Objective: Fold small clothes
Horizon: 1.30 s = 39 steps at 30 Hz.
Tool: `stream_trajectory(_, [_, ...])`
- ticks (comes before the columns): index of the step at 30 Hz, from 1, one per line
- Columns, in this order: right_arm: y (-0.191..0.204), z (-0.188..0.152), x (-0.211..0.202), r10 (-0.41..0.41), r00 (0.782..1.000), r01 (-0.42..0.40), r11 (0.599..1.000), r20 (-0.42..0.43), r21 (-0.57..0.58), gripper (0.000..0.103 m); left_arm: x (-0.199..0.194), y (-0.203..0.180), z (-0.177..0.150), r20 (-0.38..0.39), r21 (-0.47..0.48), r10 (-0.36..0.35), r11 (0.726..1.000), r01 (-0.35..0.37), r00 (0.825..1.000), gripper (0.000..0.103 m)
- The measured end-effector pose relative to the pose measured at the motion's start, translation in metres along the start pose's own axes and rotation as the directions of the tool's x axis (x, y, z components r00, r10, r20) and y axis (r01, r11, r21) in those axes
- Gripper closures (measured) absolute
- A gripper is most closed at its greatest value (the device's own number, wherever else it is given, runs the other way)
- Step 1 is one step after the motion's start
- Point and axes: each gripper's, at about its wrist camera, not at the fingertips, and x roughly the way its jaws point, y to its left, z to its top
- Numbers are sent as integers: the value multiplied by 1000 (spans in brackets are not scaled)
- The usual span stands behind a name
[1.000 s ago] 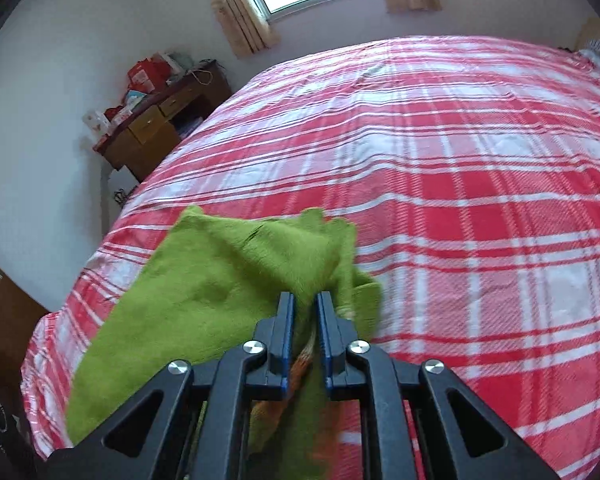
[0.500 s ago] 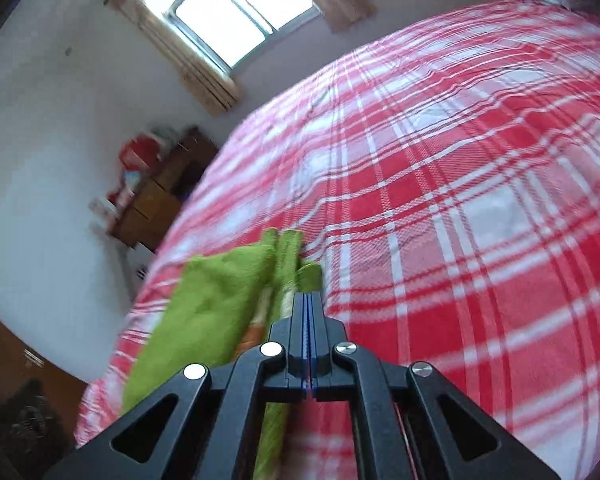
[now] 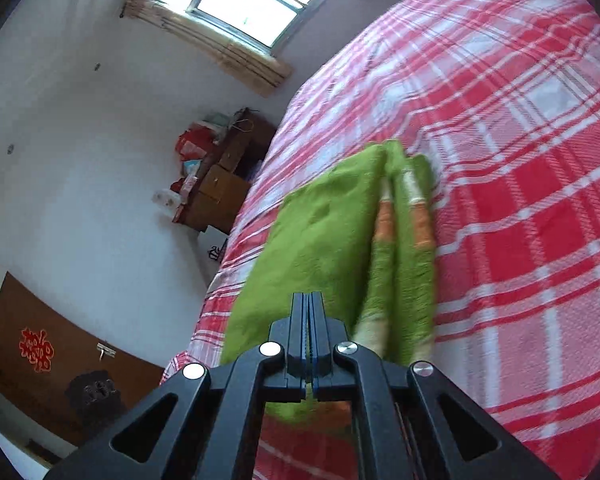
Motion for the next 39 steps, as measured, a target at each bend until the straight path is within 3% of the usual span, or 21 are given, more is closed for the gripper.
stream_trajectory(7, [19,-3,21,-41,996,38,998,-85,-45,101,5,15,-5,-26,-59,-11,998,10,1000,22])
stream_trajectory(12, [8,-7,17,10,999,-10,1000,-51,13,101,6,23,-6,-32,-54,-3,999,1,999,22])
stream_trajectory(14, [3,-15,22,-148,987,148,989,-55,-10,94,8,27,-9,-46,-67,2,998,-5,999,22])
stream_trajectory(15, [-2,-21,30,-254,963,253,967,-91,-29,91,9,29,-10,-50,-79,1,997,-5,999,22])
stream_trajectory(18, [-9,-29,29,-208,972,208,978,-112,-10,91,6,32,-12,-60,-105,-15,994,8,998,22])
stream_trajectory(20, [-11,-25,20,-161,982,167,984,-102,59,79,4,34,-13,-58,-103,-6,995,0,998,22])
stream_trajectory(22, [-12,-19,12,-100,992,107,990,-73,96,25,0,35,-12,-51,-100,-5,995,0,999,22])
stream_trajectory(23, [-9,-17,8,-53,997,59,992,-53,108,16,-2,36,-11,-44,-99,-4,995,0,999,22])
stream_trajectory(24, [-6,-15,5,-31,999,35,993,-35,112,14,-2,37,-10,-42,-101,-4,995,-1,999,22])
stream_trajectory(27, [14,-9,13,-100,995,101,995,-30,15,14,-3,41,-9,-41,-117,-6,993,1,999,22])
stream_trajectory(29, [19,-7,28,-168,985,165,985,-41,-58,22,-3,43,-10,-42,-124,-12,992,7,999,22])
stream_trajectory(31, [16,-2,45,-178,979,171,982,-100,-76,54,-3,43,-10,-41,-122,-6,993,1,999,22])
stream_trajectory(33, [11,-5,62,-201,972,189,977,-126,-95,59,0,42,-10,-47,-114,-5,994,0,999,22])
stream_trajectory(35, [17,-10,63,-226,970,211,966,-92,-150,62,4,39,-8,-49,-96,7,995,-11,999,22])
stream_trajectory(37, [23,-14,62,-258,962,237,952,-90,-195,81,9,37,-4,-50,-91,13,996,-17,999,22])
stream_trajectory(39, [30,-17,58,-290,953,262,935,-88,-240,86,10,36,2,-41,-102,0,995,-4,999,22])
